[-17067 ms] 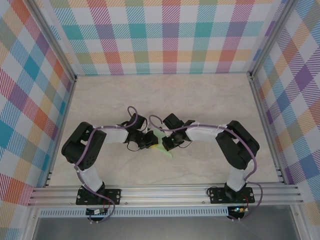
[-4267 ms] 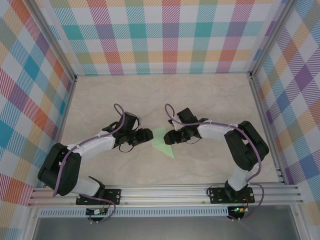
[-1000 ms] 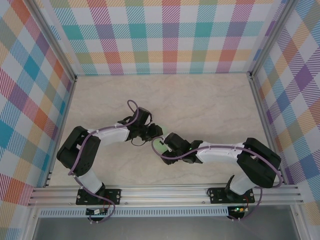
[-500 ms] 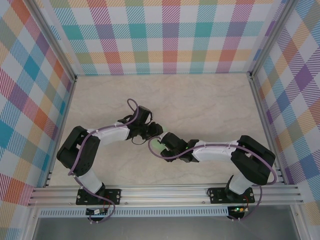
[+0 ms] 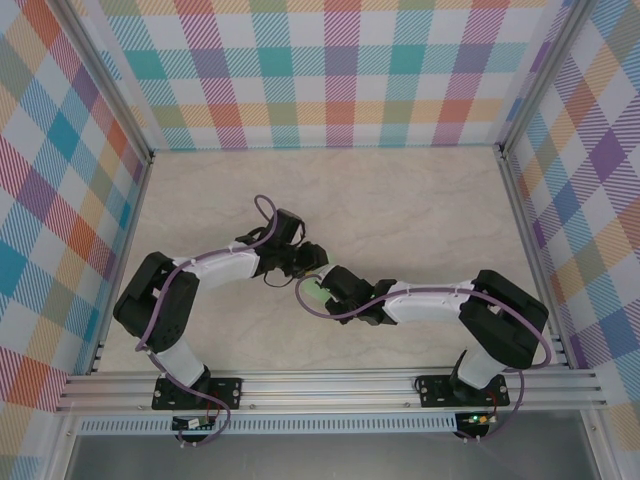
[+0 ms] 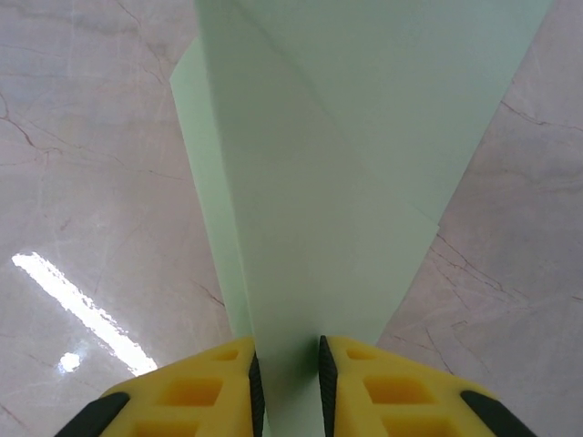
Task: Fold a paper plane with a square sheet of paper (fold left side to right side)
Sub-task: Fourth fold the wing at the center of the table.
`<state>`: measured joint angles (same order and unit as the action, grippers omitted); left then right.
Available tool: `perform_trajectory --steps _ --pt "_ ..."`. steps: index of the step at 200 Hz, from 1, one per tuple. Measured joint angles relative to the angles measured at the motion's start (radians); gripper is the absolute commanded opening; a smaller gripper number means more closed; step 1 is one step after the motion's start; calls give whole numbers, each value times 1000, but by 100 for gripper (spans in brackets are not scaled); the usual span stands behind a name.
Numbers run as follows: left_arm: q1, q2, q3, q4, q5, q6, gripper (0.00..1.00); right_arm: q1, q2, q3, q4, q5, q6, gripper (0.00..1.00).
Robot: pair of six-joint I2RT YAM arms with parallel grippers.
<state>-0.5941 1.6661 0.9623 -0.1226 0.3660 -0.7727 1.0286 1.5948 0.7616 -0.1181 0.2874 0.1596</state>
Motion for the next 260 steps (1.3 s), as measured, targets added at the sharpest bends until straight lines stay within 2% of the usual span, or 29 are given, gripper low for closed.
perform_trajectory --steps 34,108,156,172,214,260 --pt "9 -38 -1 -33 -11 11 51 0 19 0 -2 -5 18 15" --pt "78 -129 -68 -67 -21 24 58 -1 27 0 2 -16 45 13" --pt "112 -254 -118 -112 -42 45 63 -35 25 21 -31 -95 46 12" --pt "117 -287 -143 -111 -46 48 59 -56 18 30 -45 -142 46 12" --pt "118 -300 -241 -73 -18 34 42 -127 11 55 -79 -283 47 12" --pt "93 -243 -264 28 25 15 38 -191 11 58 -84 -414 72 11"
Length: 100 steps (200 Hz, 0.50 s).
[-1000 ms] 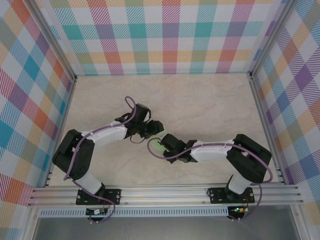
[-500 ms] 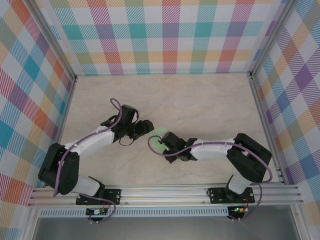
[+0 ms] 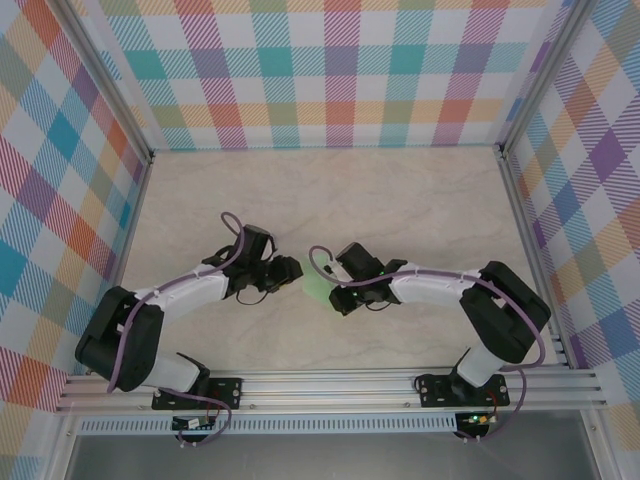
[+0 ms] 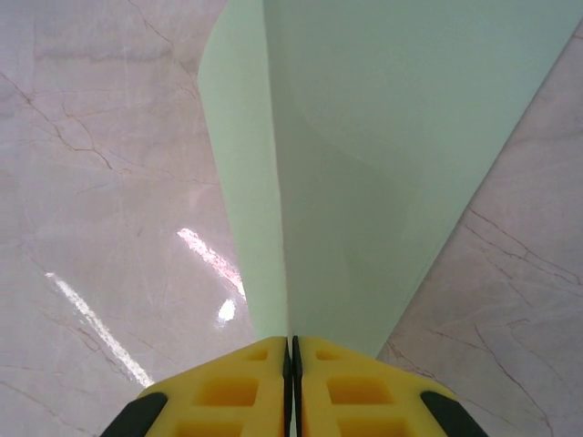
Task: Fold a paper plane with a square sheet of paper (fold left side to right side)
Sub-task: Fourth fold the wing at the center of the table.
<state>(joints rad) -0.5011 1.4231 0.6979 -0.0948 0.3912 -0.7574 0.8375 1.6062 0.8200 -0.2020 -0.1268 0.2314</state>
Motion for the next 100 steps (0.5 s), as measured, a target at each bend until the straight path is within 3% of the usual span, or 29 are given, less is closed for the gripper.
perform_trajectory --steps 100 --pt "-77 140 64 72 12 -13 36 -93 38 0 29 -214 46 10"
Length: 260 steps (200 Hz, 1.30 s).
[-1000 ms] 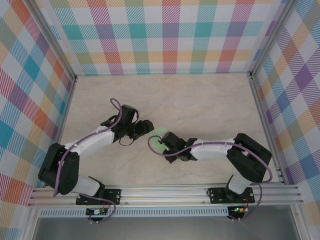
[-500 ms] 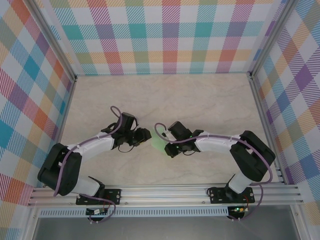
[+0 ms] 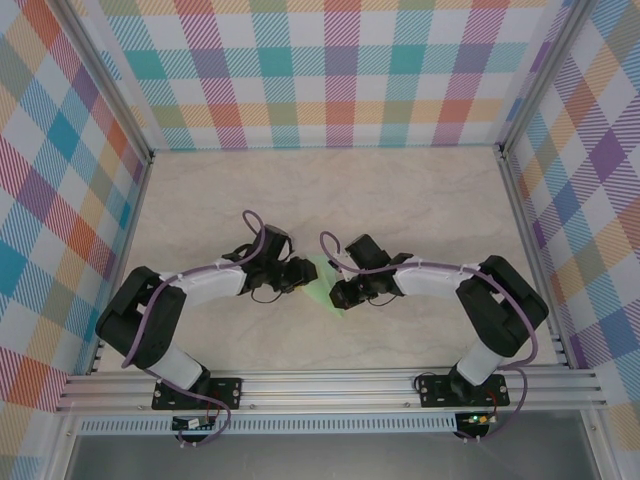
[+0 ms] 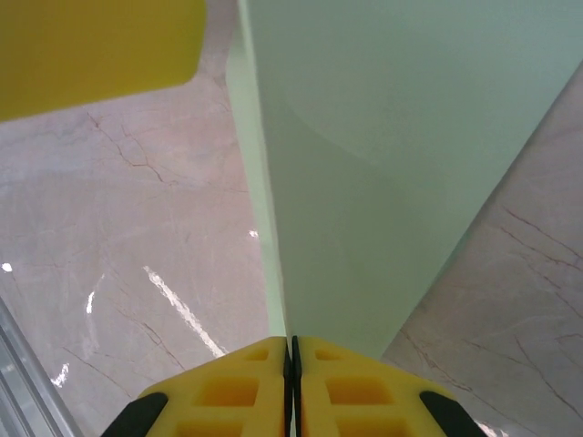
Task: Fold a paper plane with a square sheet of paper (fold left side to right side)
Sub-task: Fourth fold the wing at the center of the table.
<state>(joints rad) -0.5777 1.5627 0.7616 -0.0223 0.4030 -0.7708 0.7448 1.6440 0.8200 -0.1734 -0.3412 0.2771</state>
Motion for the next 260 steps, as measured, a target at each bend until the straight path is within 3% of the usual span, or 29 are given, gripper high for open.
perform_trajectory --steps 260 --pt "-49 135 60 7 -16 -4 39 -50 68 -1 16 -106 27 13"
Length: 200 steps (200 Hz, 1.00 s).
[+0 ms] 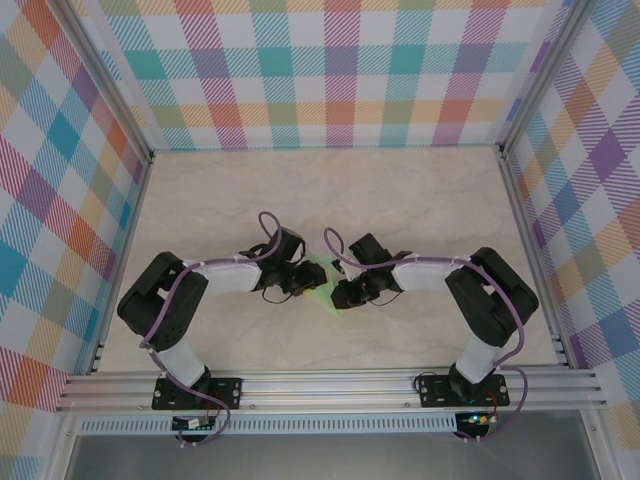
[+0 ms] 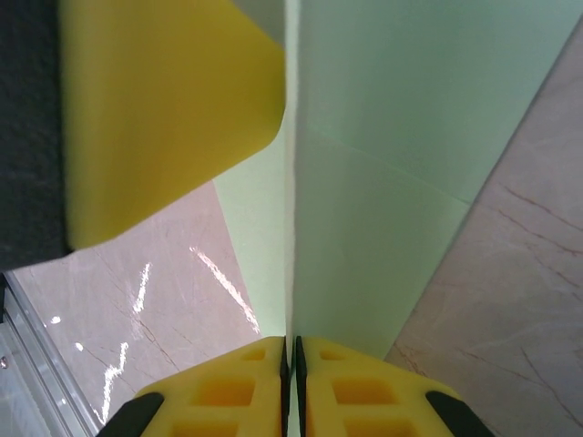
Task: Fold a paper plane with a square sheet of paper (fold left side to right side)
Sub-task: Fourth fold the wing at the center of the table.
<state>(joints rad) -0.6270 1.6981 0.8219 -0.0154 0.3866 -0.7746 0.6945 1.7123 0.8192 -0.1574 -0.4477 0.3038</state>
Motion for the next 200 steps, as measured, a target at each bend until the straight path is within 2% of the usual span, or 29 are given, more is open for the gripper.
perform_trajectory --steps 200 --pt "-1 15 10 -6 -7 -4 43 -22 30 0 6 -62 3 15"
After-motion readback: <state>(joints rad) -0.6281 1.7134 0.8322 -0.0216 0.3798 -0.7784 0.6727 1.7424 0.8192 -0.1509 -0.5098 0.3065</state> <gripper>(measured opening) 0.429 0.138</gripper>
